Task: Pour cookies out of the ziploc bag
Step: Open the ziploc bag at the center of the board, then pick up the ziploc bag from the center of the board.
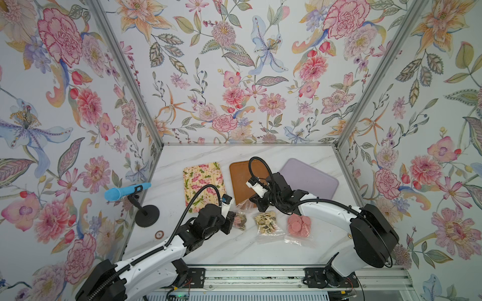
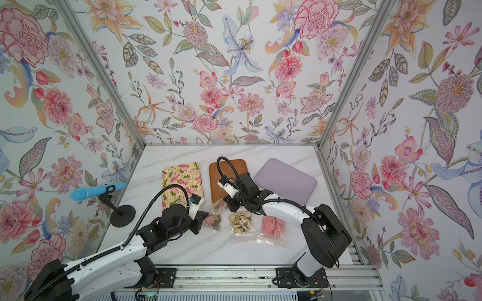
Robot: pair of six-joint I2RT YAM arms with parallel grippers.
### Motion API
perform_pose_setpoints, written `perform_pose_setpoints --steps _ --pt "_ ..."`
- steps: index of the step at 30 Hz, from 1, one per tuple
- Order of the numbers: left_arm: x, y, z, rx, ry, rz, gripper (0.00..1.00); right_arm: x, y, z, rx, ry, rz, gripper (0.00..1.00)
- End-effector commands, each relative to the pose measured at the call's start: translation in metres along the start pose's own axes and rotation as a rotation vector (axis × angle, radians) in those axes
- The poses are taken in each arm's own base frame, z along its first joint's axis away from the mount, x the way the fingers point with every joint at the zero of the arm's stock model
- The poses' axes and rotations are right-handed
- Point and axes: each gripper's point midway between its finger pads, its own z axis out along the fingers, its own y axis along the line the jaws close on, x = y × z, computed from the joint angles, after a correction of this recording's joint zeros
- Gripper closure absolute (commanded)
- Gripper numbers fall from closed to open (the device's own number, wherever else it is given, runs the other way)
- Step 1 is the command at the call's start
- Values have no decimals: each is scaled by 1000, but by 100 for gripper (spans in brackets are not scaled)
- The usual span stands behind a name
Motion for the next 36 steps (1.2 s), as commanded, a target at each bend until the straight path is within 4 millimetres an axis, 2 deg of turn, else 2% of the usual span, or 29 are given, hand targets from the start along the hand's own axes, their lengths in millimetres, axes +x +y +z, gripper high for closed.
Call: perform_pose_setpoints --steps 1,5,8,13,15,23,27,36 --pt "6 0 2 16 14 14 100 -4 -13 0 51 19 -60 100" --pt "5 1 3 9 17 19 100 -5 -16 -1 81 27 -96 99" --pt "2 2 3 4 7 18 100 -9 -9 -6 57 16 -90 82" --pt "-2 4 5 -14 -5 14 100 -21 11 -26 26 -54 -117 72" --pt "-6 5 4 -18 -19 7 100 -24 19 -35 17 -84 -134 71" --pt "-11 3 2 -10 -43 0 97 -16 74 -52 -127 -165 -268 70" --pt "-12 2 2 -5 -45 -2 96 -14 89 -51 -170 -182 -314 69" --pt "-13 2 -1 -3 -50 -1 97 -13 97 -28 -170 -125 -358 67"
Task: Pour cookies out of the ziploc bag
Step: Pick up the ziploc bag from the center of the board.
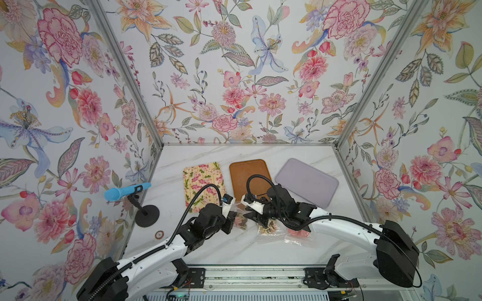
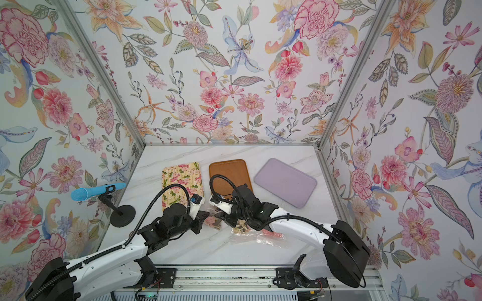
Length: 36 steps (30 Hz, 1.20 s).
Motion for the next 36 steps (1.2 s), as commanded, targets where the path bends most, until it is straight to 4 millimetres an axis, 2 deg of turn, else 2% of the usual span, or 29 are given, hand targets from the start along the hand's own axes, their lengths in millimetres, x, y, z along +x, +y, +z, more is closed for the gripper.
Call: perform_pose_setpoints --steps 1,9,15,24,29,31,36 --pt "-11 3 -4 -10 -43 -8 96 -13 0 8 4 -14 -57 67" --pt "-10 2 -4 -5 -37 -9 97 -12 -14 31 84 38 -71 67" --pt "-8 3 -5 -8 -31 -8 97 -12 -24 33 147 54 -81 67" --pt "-8 4 -5 -16 -30 -6 96 -12 -18 39 92 53 -74 82" --pt "-8 6 -5 -27 -31 -7 94 -15 -6 39 21 33 -80 96" --pt "-8 7 -6 -34 -36 -11 90 -15 -3 38 -3 30 -77 100" --pt "-10 12 -6 -63 -33 -11 68 -16 -1 34 -67 10 -21 100"
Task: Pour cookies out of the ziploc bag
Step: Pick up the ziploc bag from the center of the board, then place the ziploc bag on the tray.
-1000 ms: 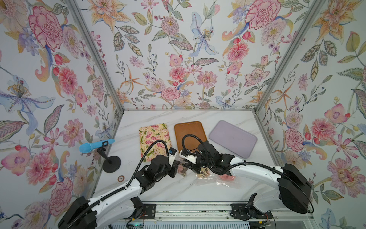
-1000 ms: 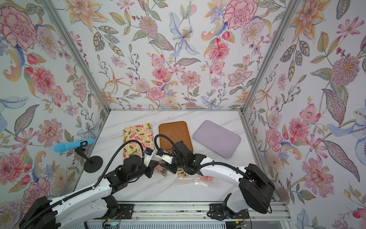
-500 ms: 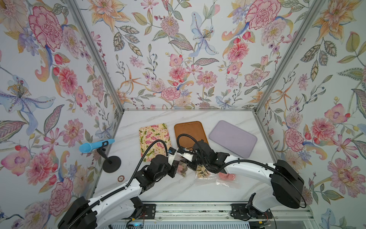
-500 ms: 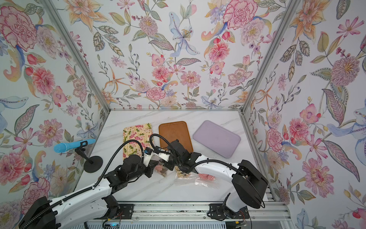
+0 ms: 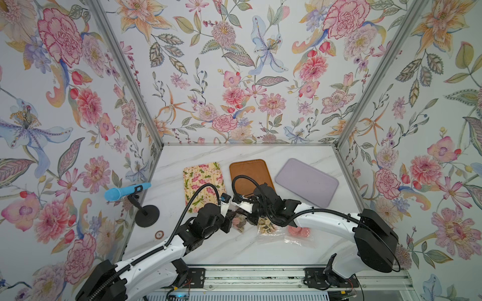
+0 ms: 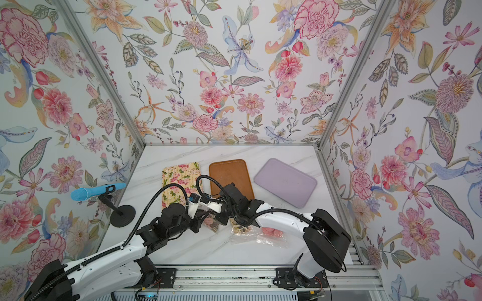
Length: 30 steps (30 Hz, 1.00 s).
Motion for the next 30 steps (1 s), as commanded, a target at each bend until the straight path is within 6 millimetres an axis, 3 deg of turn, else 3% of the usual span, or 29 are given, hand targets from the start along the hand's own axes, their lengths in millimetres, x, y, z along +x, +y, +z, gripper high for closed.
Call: perform_pose_setpoints --steps 1,8,16,22,25,30 --pt "-9 6 -4 -36 -27 -3 65 -11 3 -2 -82 -36 42 100" --pt "-21 20 -28 -112 -129 -57 46 -36 1 -8 -205 -60 126 100" --pt "-56 48 -77 -263 -311 -190 45 -96 -17 -11 -258 -156 194 100" --pt "-90 81 -119 -403 -402 -294 42 -138 -43 14 -281 -212 212 100" --pt "-96 100 -121 -418 -380 -370 43 -152 -60 34 -276 -231 222 100" --pt "-96 123 -100 -272 -360 -569 47 -165 -90 67 -259 -257 218 100"
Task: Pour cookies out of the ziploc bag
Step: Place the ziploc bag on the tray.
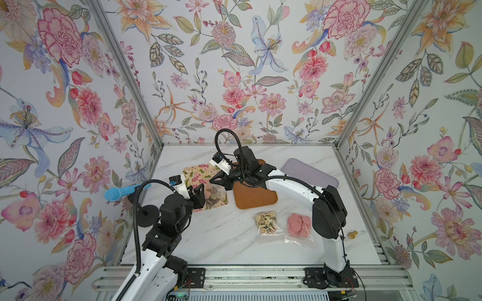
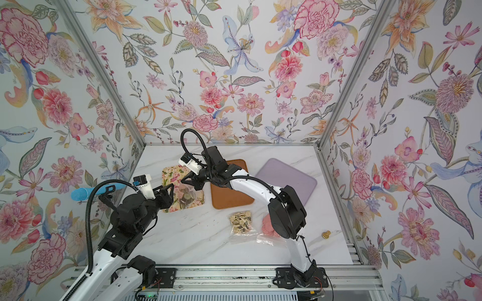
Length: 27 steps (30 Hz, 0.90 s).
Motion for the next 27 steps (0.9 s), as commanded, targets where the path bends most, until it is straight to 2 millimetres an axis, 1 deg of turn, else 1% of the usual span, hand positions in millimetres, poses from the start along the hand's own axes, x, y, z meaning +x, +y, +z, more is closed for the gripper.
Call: perform_pose_setpoints --steps 1,4,5,8,10,13,15,20,24,27 --pt "14 -5 13 124 96 -150 47 -19 -18 8 -15 -47 -15 100" --pt "8 9 22 101 49 -215 46 -28 -36 15 -48 -79 -25 100" --pt "9 13 27 93 46 -229 46 -30 -44 17 -63 -90 -24 100" --pt "11 25 39 52 46 -241 47 -31 -61 26 -108 -113 -1 100" --pt "9 29 43 30 36 -237 47 -30 -69 31 -126 -122 12 100" --pt "7 39 46 -22 26 -217 46 -30 -72 38 -135 -131 5 100" --pt "15 48 49 -57 49 -211 46 -31 -70 41 -148 -141 3 100" --pt "32 64 54 -99 63 -214 46 -30 -68 45 -168 -150 12 100" --pt "39 70 61 -114 84 -197 47 -34 -64 44 -195 -168 27 100" --pt "43 72 69 -118 100 -186 47 -29 -68 41 -199 -157 66 100"
